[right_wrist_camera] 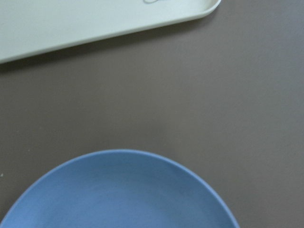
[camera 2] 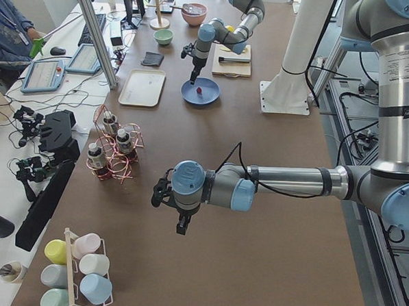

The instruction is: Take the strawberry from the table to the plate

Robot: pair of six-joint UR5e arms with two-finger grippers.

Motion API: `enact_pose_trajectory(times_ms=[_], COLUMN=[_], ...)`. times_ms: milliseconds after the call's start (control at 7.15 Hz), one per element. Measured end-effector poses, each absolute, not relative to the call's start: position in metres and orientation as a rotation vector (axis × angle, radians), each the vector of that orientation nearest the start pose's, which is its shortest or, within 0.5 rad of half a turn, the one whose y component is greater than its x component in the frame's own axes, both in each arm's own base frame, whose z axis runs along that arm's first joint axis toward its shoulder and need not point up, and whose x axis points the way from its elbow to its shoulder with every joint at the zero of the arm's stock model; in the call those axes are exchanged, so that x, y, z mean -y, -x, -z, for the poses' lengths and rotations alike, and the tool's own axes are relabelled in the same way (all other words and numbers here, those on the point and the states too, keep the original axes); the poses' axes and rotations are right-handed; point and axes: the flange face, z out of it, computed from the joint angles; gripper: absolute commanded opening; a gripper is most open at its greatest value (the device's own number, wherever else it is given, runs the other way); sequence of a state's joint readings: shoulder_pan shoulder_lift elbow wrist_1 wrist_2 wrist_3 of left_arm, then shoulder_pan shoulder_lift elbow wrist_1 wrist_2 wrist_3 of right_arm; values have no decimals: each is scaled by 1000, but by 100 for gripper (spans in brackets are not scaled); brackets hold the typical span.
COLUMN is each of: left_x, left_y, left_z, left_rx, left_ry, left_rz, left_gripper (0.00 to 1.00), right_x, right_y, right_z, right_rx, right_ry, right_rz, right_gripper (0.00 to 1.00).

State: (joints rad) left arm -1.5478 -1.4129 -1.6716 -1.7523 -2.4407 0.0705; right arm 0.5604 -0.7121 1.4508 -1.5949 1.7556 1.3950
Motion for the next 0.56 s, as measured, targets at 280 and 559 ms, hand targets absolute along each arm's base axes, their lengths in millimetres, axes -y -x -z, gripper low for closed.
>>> enact_pose_trajectory(times_ms=[280, 559], left_x=[427, 424], left_y=[46, 44], left_z=[-662, -665], left_rx=[-867, -868], left_ry=[-125, -114], left_rz=[-139, -142], left_gripper=[99, 99], right_x=[547, 590], right_y=[487, 380], right_z=[-225, -306], right_rx=[662, 592], right_ry=[-79, -117], right_rz=[-212, -48], right_gripper=[100, 100])
